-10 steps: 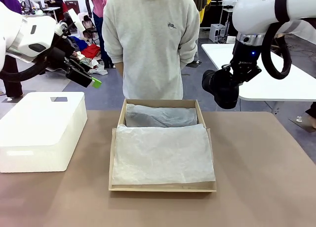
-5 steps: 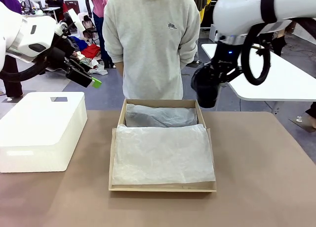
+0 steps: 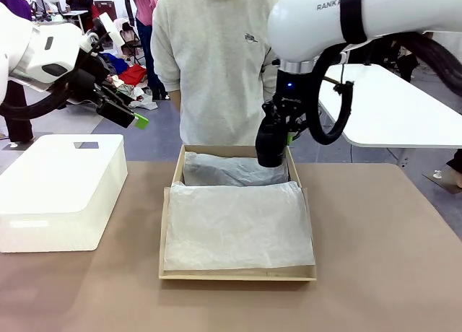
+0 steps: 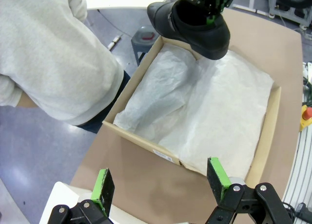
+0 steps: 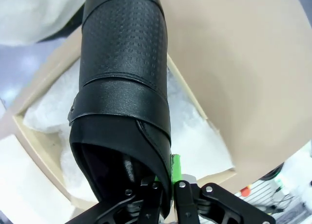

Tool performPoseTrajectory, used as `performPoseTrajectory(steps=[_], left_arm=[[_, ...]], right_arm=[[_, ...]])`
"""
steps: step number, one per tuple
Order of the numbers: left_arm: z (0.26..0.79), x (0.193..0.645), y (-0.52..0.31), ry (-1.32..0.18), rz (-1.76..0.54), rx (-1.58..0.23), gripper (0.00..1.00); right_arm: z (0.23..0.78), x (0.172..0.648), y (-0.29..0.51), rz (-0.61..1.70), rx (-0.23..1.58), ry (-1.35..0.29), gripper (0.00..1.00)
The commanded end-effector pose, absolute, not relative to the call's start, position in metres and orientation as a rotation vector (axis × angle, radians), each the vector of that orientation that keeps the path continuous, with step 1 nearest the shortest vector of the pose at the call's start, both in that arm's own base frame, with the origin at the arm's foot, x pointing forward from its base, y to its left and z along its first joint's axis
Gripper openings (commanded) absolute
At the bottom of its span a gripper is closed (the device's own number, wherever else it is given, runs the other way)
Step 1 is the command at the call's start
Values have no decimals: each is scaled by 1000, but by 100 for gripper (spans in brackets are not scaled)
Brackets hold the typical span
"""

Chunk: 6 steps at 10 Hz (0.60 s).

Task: Pack the shoes into the box.
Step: Place the other shoe of the Shoes into the Shoes Box.

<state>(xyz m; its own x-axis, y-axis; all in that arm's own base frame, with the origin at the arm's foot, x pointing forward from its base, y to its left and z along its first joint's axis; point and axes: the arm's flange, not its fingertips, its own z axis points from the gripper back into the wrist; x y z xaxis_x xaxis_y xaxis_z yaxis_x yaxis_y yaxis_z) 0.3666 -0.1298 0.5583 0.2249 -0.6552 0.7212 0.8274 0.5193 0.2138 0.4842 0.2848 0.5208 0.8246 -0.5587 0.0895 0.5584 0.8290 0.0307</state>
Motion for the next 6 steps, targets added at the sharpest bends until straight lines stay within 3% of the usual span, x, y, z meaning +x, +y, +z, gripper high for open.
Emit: performPoseTrajectory(steps=[1,3,6], left_arm=[[558,367,-129,-866,-1036,-247,100],[558,367,-129,-866,-1036,-247,100],[558,367,-129,-866,-1036,-247,100]], right_arm=[[531,488,313,-731,-15,-156,0],[534,484,334,-808,56,-210,0],[525,482,346,-807,78,-154,0]])
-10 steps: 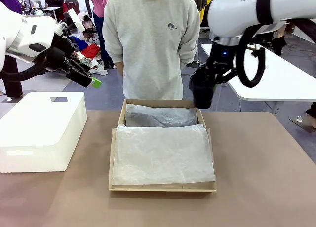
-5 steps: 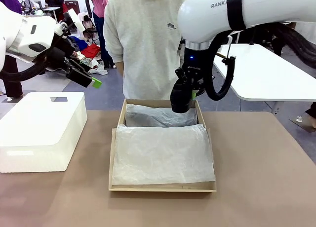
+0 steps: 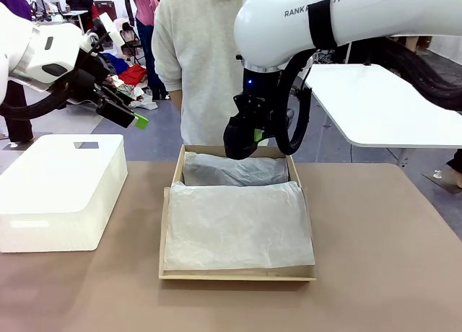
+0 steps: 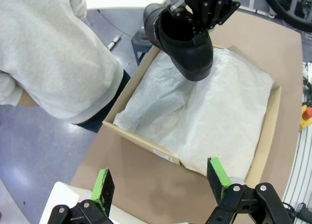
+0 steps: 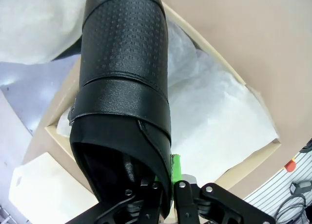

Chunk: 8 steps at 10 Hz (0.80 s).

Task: Pack the shoes into the box.
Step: Place the other shoe of the Shoes into the Shoes Box.

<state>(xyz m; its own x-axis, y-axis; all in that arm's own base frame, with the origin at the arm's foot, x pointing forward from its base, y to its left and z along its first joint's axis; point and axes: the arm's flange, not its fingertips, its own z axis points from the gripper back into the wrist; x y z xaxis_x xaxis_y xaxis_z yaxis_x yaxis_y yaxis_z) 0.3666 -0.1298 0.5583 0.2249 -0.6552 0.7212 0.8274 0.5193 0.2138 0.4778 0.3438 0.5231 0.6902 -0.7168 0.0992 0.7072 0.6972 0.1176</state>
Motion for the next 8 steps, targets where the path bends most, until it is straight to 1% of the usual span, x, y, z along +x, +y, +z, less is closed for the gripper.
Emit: performPoseTrajectory(steps=[1,5,6,8], left_arm=[[558,367,-129,-866,-1036,-247,100],[558,367,-129,-866,-1036,-247,100],[558,367,-129,-866,-1036,-247,100],[558,367,-129,-866,-1036,-247,100]], right_arm=[[528,478,340,-801,73,-148,0],[528,478,340,-801,73,-148,0],[521,479,342,-799,67,-138,0],[526,471,371,-1035,66,-258,0]])
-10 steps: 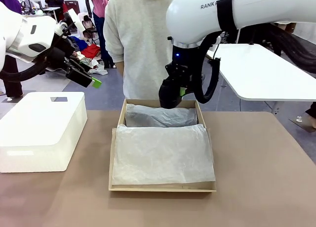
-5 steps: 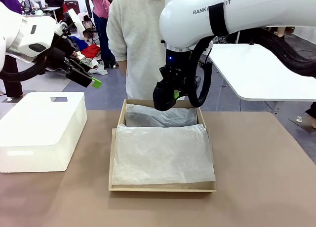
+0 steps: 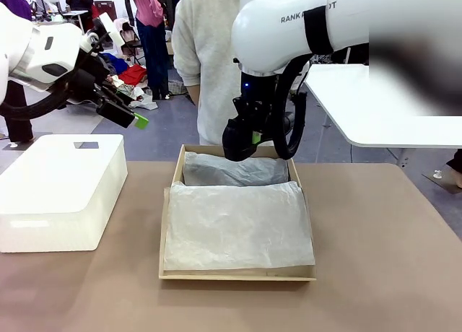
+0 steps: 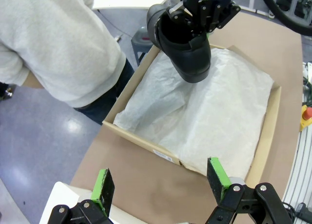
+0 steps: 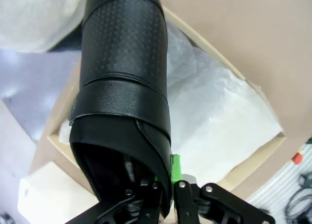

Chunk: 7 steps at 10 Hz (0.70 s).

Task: Pack the shoes into the box.
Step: Place the other shoe of the Shoes into the Shoes Box.

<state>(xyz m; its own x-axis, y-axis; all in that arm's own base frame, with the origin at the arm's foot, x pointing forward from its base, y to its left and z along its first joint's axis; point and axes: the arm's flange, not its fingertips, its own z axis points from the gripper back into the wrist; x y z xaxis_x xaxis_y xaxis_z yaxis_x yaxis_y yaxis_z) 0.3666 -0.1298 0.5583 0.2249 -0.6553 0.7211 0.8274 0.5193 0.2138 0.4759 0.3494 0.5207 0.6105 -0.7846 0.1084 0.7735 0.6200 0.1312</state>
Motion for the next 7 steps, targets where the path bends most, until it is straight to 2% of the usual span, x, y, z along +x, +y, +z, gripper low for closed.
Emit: performPoseTrajectory(steps=[1,3,7], left_arm=[[558,367,-129,-866,-1036,-247,100],[558,367,-129,-866,-1036,-247,100],[558,367,-129,-866,-1036,-247,100]], right_arm=[[527,466,384,-1122,40,-307,0],[526,464,402,-1279,17,-311,0],[511,460,424,-1529,94,-284,0]])
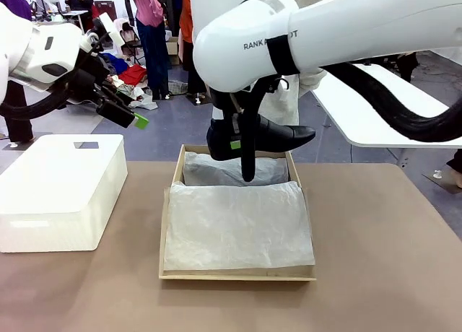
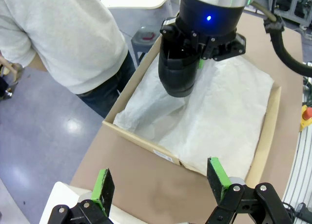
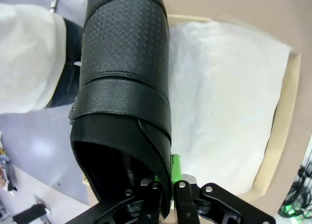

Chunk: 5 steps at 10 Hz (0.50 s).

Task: Pack the shoes into the box.
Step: Place the other shoe of the Shoes into the Shoes Box.

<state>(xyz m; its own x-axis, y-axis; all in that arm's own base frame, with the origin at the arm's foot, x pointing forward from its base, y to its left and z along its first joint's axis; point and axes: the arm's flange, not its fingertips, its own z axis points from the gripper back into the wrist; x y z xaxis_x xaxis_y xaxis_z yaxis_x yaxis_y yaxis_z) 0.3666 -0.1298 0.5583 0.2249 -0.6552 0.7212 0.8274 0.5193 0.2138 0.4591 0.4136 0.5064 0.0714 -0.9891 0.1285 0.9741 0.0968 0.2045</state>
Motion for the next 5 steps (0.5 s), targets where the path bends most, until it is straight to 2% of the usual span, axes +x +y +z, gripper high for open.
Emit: performPoseTrajectory(steps=[1,5], left_arm=[[558,367,-129,-866,-1036,-247,100],[558,367,-129,-866,-1036,-247,100]], right_arm=[[505,459,428,-1569,104,-255,0],[482,457,439,-1594,144,-120,0]])
